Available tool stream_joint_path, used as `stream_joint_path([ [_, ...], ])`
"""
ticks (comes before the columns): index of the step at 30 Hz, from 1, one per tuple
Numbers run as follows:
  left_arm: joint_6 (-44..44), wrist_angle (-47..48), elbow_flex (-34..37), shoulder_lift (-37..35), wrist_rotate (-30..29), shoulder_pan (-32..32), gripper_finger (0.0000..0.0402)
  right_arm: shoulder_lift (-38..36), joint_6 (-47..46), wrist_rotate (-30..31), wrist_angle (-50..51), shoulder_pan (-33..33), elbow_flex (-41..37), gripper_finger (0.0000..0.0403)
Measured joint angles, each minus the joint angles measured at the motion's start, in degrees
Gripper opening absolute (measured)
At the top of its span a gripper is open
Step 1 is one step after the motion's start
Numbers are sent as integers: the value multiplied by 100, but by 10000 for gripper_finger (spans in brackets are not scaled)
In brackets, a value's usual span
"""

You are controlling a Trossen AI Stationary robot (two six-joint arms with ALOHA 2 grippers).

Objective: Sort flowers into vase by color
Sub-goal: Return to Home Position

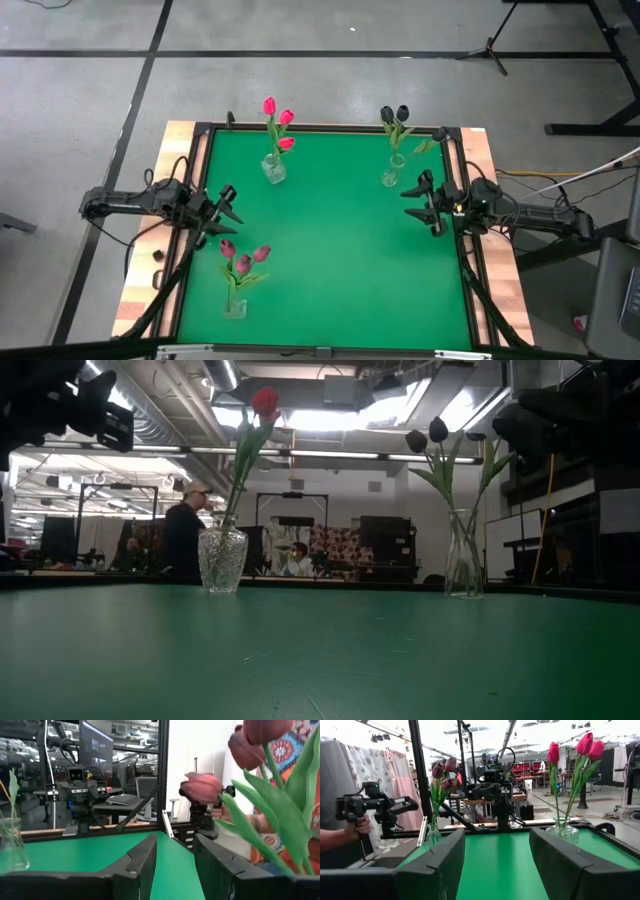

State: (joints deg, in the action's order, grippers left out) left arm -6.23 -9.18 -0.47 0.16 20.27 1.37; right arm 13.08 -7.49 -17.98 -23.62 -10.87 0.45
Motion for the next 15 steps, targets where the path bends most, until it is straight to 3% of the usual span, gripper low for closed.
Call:
stream_joint_path([
  [7,381,172,0,0,-49,0,126,0,70,0,107,-2,-2,221],
  [15,331,191,0,2,-520,0,126,2,-57,-2,714,-2,-2,221],
])
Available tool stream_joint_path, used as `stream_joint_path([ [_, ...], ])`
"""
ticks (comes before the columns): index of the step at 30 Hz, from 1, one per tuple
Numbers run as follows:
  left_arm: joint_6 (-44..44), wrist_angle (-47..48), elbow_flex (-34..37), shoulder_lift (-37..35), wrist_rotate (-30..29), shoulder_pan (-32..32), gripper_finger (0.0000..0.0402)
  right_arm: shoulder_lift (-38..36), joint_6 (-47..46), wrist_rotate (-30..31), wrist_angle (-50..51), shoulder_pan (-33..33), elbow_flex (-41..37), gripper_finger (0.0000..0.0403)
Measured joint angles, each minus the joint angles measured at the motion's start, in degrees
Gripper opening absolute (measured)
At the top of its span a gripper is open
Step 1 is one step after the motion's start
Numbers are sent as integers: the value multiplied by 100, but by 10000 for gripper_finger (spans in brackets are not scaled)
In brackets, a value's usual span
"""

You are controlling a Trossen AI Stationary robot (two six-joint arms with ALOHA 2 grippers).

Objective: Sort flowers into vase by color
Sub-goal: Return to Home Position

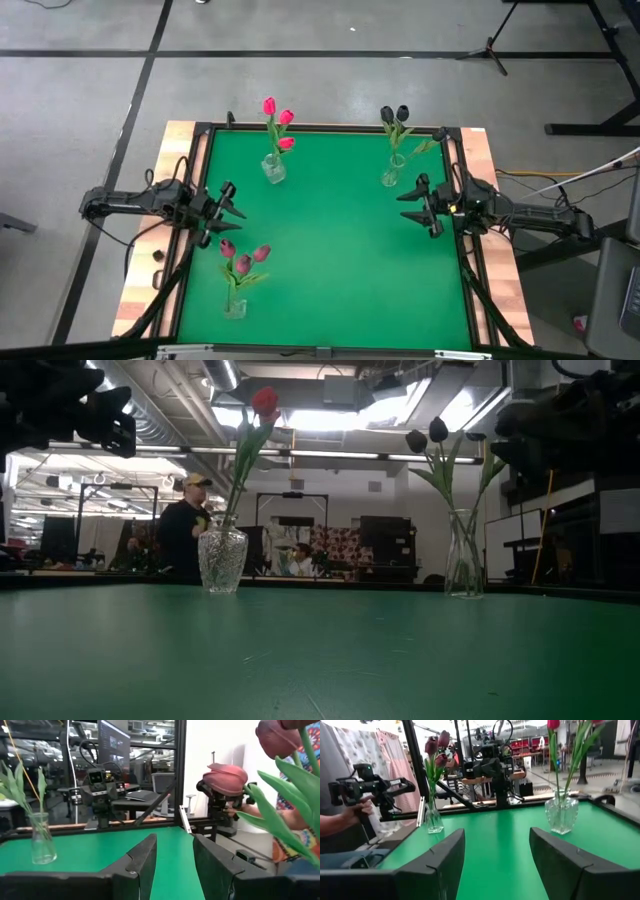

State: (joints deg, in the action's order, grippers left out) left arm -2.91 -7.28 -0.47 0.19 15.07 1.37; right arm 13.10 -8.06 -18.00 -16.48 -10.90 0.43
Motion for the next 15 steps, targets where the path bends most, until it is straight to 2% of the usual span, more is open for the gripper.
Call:
stream_joint_path([
  [3,-268,0,0,0,51,1,126,0,-223,0,14,0,0,221],
  [15,-289,-1,0,0,65,0,126,0,-249,0,467,0,0,221],
])
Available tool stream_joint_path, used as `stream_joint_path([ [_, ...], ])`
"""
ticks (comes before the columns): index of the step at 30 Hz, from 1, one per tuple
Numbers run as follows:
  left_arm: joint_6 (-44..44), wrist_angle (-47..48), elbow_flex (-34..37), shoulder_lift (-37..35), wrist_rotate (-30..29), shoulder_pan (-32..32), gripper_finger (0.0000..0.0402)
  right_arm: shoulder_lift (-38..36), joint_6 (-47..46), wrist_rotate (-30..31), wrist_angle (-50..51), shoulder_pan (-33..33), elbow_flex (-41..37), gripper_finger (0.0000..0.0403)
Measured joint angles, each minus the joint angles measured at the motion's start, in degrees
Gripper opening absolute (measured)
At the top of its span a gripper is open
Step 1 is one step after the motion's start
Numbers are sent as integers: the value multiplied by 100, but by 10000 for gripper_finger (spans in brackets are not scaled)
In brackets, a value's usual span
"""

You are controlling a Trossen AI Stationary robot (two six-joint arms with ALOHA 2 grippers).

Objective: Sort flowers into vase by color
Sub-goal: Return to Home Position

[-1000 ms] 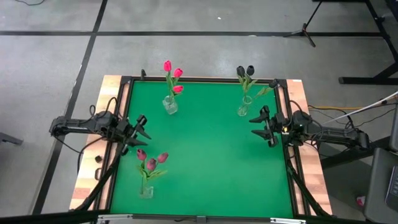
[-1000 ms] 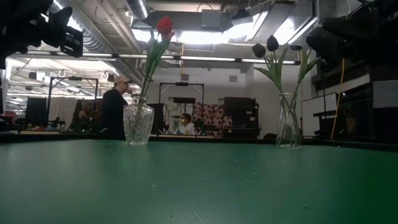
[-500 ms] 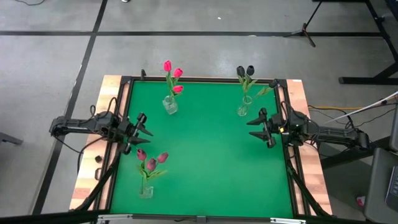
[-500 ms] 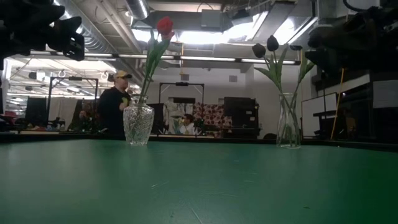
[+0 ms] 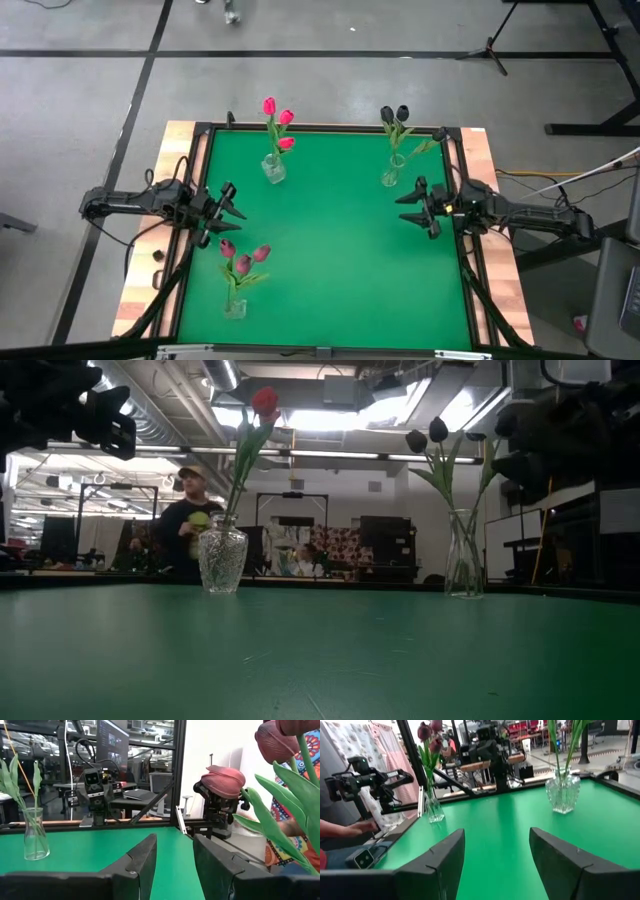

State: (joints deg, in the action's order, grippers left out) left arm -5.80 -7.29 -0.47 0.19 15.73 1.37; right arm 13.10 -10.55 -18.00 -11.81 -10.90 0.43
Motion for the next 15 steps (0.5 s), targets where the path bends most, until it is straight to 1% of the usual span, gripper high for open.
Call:
stream_joint_path([
  [10,-2,0,0,0,0,0,126,0,-11,-2,554,0,0,221],
  [15,-2,0,0,0,0,0,126,0,-10,-2,648,0,0,221],
])
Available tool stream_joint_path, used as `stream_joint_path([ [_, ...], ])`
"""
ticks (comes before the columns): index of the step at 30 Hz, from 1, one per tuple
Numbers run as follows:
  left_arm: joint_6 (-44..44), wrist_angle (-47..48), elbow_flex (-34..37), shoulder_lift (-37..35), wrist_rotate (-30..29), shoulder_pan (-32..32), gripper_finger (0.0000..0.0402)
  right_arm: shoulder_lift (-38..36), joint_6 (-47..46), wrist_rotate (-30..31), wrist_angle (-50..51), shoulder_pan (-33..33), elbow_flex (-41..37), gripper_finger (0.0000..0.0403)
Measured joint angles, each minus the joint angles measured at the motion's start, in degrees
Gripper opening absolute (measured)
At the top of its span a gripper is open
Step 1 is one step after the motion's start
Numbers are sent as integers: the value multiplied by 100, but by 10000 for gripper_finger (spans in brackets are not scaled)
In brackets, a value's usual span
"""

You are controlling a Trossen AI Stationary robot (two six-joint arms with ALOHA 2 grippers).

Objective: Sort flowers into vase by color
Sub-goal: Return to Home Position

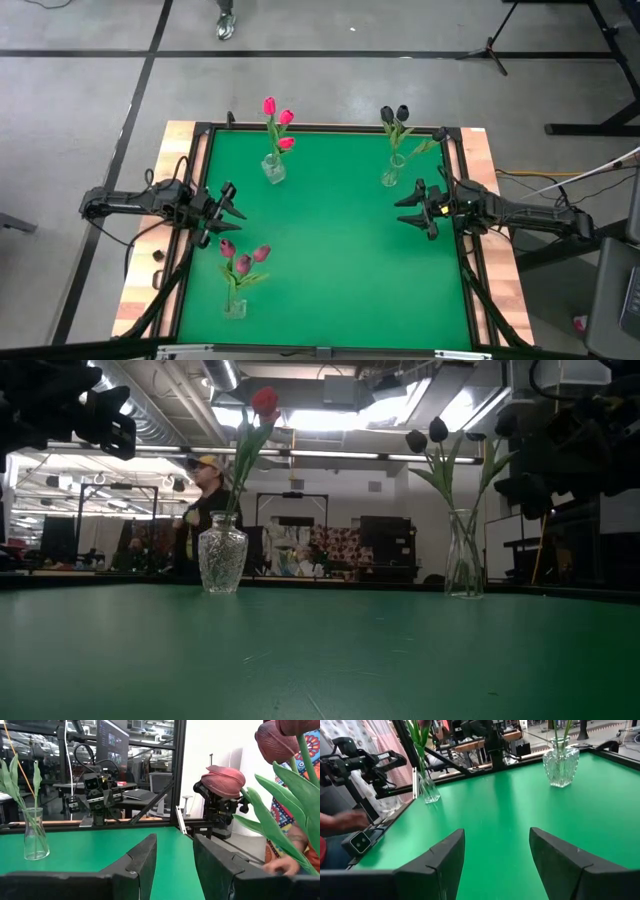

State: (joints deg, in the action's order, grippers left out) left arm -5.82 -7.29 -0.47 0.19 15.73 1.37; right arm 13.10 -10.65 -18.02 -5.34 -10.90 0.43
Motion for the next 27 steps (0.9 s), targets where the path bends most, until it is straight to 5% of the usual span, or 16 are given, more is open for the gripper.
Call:
stream_joint_path([
  [27,146,-7,0,0,0,1,126,-1,2,0,-9,2,0,221],
])
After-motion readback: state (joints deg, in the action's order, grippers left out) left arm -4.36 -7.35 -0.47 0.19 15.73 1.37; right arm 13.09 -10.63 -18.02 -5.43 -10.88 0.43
